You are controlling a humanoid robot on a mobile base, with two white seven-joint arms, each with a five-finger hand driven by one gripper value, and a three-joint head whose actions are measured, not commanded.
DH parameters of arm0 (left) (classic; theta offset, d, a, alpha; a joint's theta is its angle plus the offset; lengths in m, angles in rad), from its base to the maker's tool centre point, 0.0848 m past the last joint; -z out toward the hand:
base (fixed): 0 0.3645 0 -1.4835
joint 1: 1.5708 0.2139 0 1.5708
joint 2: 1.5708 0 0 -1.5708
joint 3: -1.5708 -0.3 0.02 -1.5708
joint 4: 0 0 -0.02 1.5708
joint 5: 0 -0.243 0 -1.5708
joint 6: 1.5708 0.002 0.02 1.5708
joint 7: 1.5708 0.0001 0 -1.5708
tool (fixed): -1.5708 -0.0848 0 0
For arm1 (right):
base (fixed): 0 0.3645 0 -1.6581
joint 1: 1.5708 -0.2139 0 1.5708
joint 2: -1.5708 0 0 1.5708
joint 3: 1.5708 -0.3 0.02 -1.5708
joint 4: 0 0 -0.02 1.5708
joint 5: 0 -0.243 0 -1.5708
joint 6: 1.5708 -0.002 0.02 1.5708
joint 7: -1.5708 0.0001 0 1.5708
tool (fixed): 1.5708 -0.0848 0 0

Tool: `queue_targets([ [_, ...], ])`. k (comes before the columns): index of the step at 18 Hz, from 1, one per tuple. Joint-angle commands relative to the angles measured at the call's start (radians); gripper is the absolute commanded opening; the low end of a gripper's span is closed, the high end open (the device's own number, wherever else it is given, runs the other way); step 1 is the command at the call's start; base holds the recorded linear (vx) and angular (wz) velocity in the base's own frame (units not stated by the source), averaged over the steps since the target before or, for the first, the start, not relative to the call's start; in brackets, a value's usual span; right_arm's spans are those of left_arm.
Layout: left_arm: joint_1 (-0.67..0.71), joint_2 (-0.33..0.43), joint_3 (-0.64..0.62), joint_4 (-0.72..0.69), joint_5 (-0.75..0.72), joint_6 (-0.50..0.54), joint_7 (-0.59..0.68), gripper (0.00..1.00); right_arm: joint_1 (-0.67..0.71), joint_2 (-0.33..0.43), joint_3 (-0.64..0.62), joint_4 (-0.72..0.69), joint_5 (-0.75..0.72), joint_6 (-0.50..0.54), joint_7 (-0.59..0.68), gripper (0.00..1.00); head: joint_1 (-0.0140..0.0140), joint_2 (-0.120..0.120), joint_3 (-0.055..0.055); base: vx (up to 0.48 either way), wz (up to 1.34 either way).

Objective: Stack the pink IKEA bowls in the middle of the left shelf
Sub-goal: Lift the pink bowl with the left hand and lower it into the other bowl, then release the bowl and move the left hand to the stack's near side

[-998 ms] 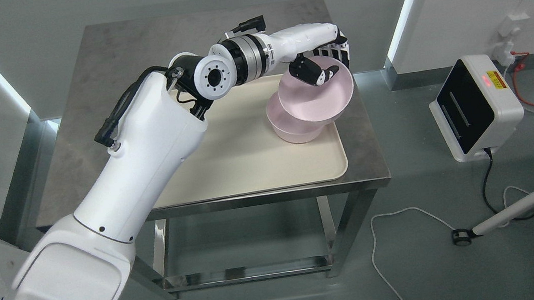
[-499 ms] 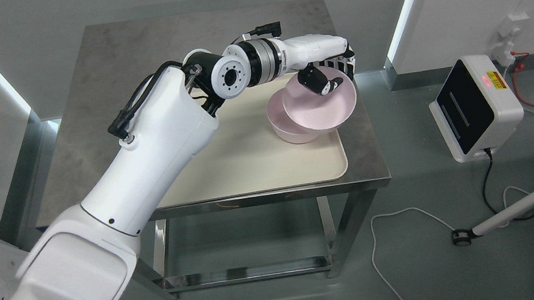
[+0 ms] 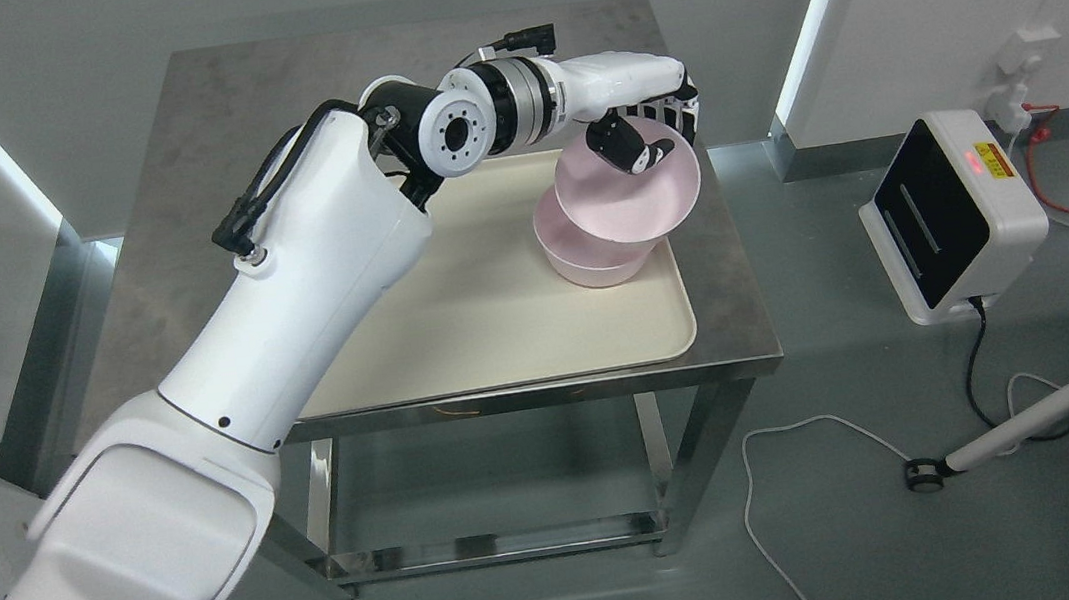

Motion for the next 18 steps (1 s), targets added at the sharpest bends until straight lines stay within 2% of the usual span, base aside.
queue_targets([
  [1, 0.002, 0.012, 0.003, 0.061, -0.018, -0.010, -0.031, 0.08, 0.029, -0.017, -0.012, -0.034, 0.000, 0.001, 0.000, 1.00, 0.0000, 0.000, 0.000, 0.000, 0.00],
  [2, 0.003, 0.012, 0.005, 0.061, -0.018, -0.010, -0.033, 0.36, 0.029, -0.017, -0.011, -0.034, 0.000, 0.003, 0.000, 1.00, 0.0000, 0.000, 0.000, 0.000, 0.00],
  [3, 0.003, 0.012, 0.002, 0.059, -0.016, -0.004, -0.033, 0.59, 0.029, -0.017, -0.011, -0.034, 0.000, 0.001, 0.000, 1.00, 0.0000, 0.000, 0.000, 0.000, 0.00],
  [5, 0.003, 0.012, 0.060, 0.045, -0.009, -0.007, -0.025, 0.75, 0.029, -0.017, -0.011, -0.034, 0.000, 0.003, 0.000, 1.00, 0.0000, 0.000, 0.000, 0.000, 0.00],
  [8, 0.031, 0.012, 0.366, -0.048, 0.033, -0.010, -0.025, 0.76, 0.029, -0.017, -0.011, -0.034, 0.000, 0.001, 0.000, 1.00, 0.0000, 0.000, 0.000, 0.000, 0.00],
  [12, 0.144, 0.012, 0.636, -0.252, 0.272, 0.001, -0.033, 0.75, 0.029, -0.017, -0.012, -0.034, 0.000, 0.003, 0.000, 1.00, 0.0000, 0.000, 0.000, 0.000, 0.00],
  [15, 0.372, 0.012, 0.646, -0.463, 0.394, 0.016, -0.041, 0.75, 0.029, -0.017, -0.011, -0.034, 0.000, 0.001, 0.000, 1.00, 0.0000, 0.000, 0.000, 0.000, 0.00],
  [18, 0.508, 0.012, 0.626, -0.541, 0.424, 0.010, -0.091, 0.75, 0.029, -0.017, -0.011, -0.034, 0.000, 0.001, 0.000, 1.00, 0.0000, 0.000, 0.000, 0.000, 0.00],
])
